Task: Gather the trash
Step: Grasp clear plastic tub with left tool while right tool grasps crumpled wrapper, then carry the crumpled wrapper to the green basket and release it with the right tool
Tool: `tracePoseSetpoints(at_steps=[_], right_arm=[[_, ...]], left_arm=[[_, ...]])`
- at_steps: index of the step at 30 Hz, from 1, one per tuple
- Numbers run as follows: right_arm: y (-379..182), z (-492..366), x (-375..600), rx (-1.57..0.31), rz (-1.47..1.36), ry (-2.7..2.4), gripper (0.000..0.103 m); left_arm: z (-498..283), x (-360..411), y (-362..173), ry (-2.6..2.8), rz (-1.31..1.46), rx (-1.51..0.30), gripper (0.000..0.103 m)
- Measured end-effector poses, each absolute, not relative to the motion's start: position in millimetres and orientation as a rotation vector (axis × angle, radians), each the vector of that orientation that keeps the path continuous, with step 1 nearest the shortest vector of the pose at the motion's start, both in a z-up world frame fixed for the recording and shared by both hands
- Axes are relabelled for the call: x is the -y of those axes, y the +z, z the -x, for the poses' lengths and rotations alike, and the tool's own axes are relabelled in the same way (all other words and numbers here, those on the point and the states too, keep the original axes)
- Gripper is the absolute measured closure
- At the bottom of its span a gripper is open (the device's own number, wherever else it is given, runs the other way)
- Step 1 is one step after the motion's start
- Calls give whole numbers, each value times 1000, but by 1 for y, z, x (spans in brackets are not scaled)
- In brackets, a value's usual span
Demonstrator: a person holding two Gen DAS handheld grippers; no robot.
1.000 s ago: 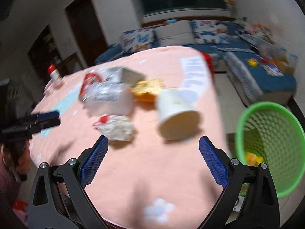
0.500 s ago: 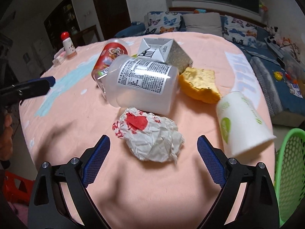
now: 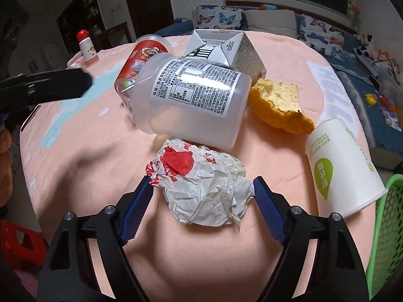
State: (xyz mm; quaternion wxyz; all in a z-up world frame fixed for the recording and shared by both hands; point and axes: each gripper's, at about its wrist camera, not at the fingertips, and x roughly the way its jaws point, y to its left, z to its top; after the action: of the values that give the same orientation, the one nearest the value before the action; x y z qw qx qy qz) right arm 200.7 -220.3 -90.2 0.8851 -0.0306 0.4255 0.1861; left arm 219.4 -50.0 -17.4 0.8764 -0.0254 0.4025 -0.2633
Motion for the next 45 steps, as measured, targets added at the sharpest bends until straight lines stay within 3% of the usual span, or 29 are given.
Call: tracePoseSetpoints(at_steps=[6,17,26,28,34,45], right_arm=[[-89,-193,227,-876,26,394,34],[-73,-150,246,-838,-8,395,36],[-56,-117,273,-805,-61,350,36],[-54,-113,278,-801,-80,348,36],[-48,-102,289,-785,-101,324,36],[-23,-84,338,-722,-149,217,36]], left_arm=[[-238,67,-27,-568,37,-865,48],[-254,93,-38,-611,17,-879,54],[-267,100,-51,-668,68,-904,72],[-264,99,-51,-708,98,-900,82],[-245,108,-51,-740,78,-883,99],[-198,94,-26,-739,82,-821,99]])
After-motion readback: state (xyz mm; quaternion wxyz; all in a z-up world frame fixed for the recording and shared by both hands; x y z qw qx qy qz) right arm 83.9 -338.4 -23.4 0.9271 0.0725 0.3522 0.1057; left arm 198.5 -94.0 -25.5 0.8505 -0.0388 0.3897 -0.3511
